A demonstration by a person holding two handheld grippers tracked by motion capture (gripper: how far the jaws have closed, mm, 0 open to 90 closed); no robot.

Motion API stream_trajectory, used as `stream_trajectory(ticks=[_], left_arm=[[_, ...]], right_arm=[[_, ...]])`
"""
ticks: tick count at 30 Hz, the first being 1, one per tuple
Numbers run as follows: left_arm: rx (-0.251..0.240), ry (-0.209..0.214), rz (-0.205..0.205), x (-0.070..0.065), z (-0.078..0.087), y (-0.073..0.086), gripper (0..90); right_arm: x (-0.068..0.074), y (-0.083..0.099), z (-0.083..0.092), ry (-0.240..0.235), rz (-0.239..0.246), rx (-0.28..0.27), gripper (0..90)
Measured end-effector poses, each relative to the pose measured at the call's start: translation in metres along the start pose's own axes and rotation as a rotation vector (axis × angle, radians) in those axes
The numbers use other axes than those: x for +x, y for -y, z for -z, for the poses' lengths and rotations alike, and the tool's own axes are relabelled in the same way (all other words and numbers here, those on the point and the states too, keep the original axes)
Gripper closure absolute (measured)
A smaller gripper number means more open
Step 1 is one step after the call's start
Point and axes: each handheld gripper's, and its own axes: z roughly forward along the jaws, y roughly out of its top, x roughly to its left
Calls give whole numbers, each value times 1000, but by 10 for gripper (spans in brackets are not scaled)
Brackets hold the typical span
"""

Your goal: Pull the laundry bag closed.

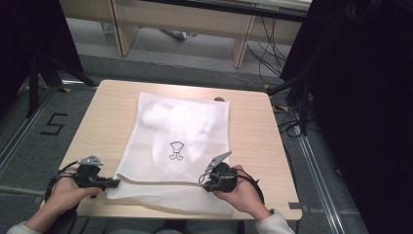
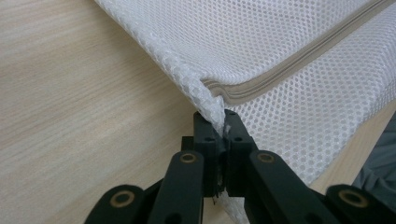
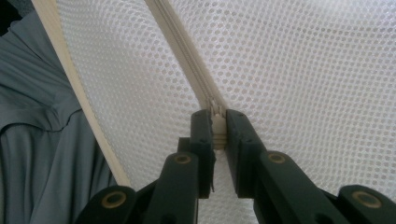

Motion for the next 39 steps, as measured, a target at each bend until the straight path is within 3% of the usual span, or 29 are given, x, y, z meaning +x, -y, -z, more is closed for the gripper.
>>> stream_trajectory(ticks=[13, 14, 16, 18, 21, 22, 25, 37, 38, 39], left_arm=[[-1, 3, 4, 0, 0, 0, 860], [-24, -3, 8, 0, -1, 1, 860], [0, -7, -3, 1, 1, 0, 860], [-8, -6, 7, 0, 0, 0, 860], [-5, -1, 7, 1, 0, 0, 860], [-5, -1, 7, 1, 0, 0, 860], [-5, -2, 4, 1, 1, 0, 860], [-5, -9, 5, 2, 2, 0, 860], [-27, -12, 14, 1, 0, 1, 861], [-20, -14, 0, 2, 1, 1, 860]], right_arm=[[-5, 10, 4, 8, -6, -4, 823], [-6, 11, 4, 8, -6, -2, 823], [-6, 12, 5, 10, -11, 2, 823], [-7, 14, 6, 15, -11, -3, 823], [-8, 19, 8, 20, -41, 4, 823], [-11, 19, 8, 20, -21, -3, 823], [-12, 24, 10, 22, -48, 3, 823], [-19, 40, 16, 48, -71, 8, 823], [-20, 41, 16, 41, -71, 12, 823], [-20, 42, 16, 46, -71, 2, 822]])
